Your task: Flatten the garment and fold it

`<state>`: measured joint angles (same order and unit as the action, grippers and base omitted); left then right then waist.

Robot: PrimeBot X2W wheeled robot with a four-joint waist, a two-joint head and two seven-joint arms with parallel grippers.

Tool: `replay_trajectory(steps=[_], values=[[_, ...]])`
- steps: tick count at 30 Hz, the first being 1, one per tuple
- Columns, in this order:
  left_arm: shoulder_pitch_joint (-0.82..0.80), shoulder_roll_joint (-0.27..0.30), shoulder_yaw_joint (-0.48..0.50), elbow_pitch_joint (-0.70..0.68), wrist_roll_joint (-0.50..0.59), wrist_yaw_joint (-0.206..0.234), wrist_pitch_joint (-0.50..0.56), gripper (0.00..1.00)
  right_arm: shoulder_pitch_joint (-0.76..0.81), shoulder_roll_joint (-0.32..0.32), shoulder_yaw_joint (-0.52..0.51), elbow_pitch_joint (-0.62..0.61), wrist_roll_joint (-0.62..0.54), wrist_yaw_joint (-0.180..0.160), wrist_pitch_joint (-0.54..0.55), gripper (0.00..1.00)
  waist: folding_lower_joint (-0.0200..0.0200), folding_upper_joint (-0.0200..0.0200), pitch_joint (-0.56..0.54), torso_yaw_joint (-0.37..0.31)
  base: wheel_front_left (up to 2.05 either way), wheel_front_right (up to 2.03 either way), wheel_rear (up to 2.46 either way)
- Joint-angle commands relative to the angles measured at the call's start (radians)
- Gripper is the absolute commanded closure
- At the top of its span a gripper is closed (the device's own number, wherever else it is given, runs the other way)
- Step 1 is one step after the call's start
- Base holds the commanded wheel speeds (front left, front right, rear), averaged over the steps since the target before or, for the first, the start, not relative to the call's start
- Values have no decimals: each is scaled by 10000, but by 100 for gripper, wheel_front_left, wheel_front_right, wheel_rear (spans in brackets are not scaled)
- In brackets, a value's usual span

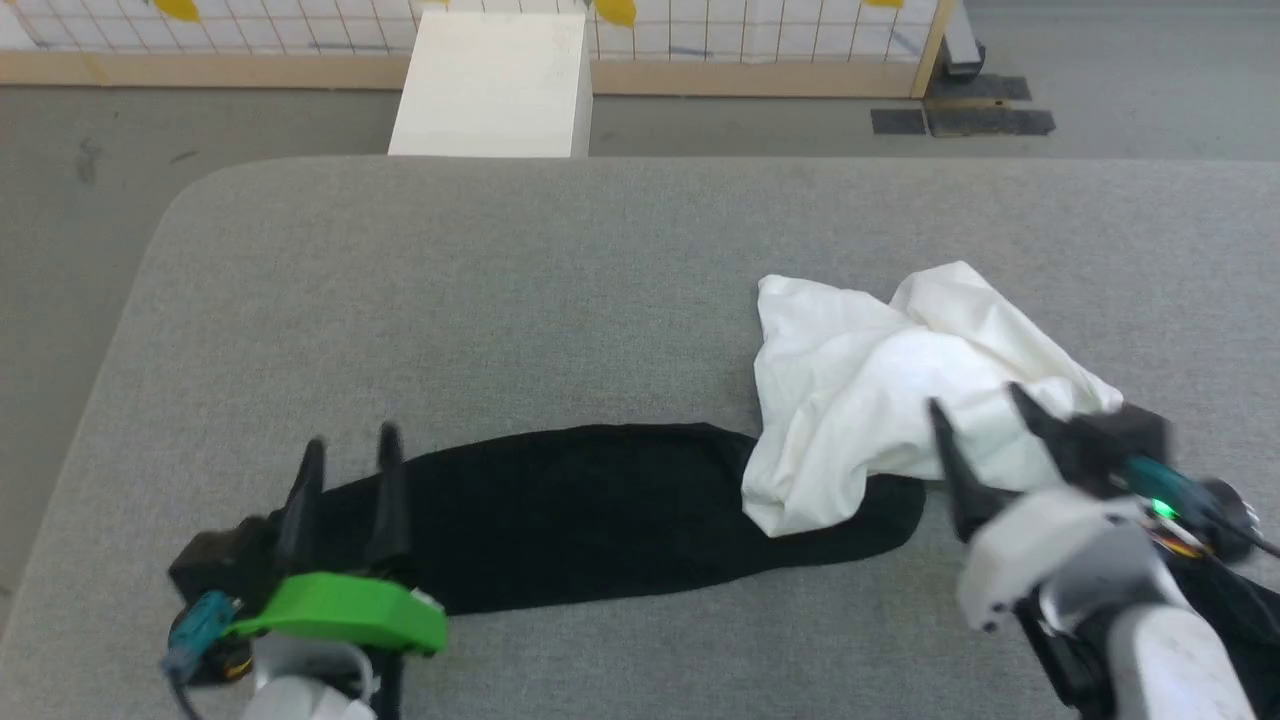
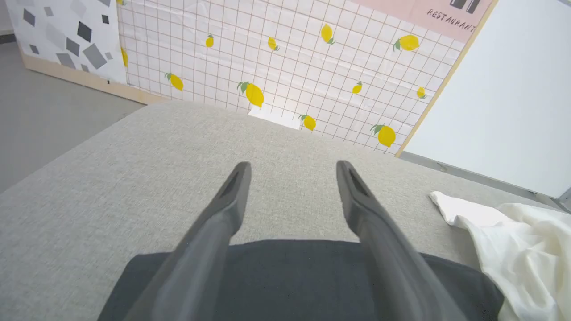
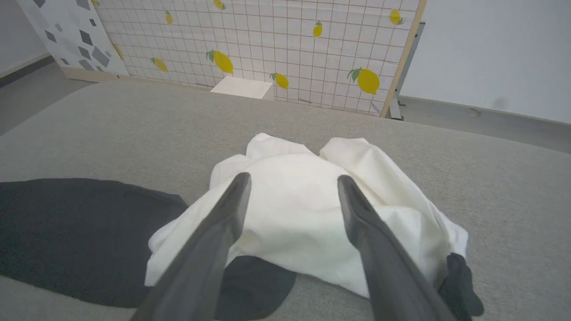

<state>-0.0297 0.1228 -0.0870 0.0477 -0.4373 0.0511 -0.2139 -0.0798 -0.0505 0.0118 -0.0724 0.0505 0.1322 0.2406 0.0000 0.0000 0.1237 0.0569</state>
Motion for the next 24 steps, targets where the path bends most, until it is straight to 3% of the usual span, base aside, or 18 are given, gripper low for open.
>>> replay_trajectory(steps=[1,7,10,11,13,19,24], values=[[-293,-78,-102,33,240,-106,-197,0,-360,-63,273,166,-156,-15,491,0,0,0,125,83,0,0,0],[-780,-338,-307,366,578,-345,-452,0,-1233,-516,1089,905,-752,-15,3520,0,0,0,382,290,0,0,0],[-901,-433,-312,489,666,-437,-470,0,-1584,-788,1448,1015,-904,-15,4397,0,0,0,503,377,0,0,0],[-908,-458,-303,499,698,-444,-472,0,-1656,-859,1531,1051,-915,-15,4578,37,0,0,526,396,0,0,0],[-916,-511,-237,516,705,-495,-474,0,-1776,-989,1680,1102,-858,-15,4812,100,0,0,557,425,0,0,0],[-792,-605,-61,670,809,-602,-477,0,-1787,-1091,1922,1024,-294,-15,4698,100,0,0,332,358,0,0,0],[-647,-644,36,803,878,-618,-477,0,-1390,-973,2335,33,597,-15,4489,100,0,0,-54,187,0,0,0]])
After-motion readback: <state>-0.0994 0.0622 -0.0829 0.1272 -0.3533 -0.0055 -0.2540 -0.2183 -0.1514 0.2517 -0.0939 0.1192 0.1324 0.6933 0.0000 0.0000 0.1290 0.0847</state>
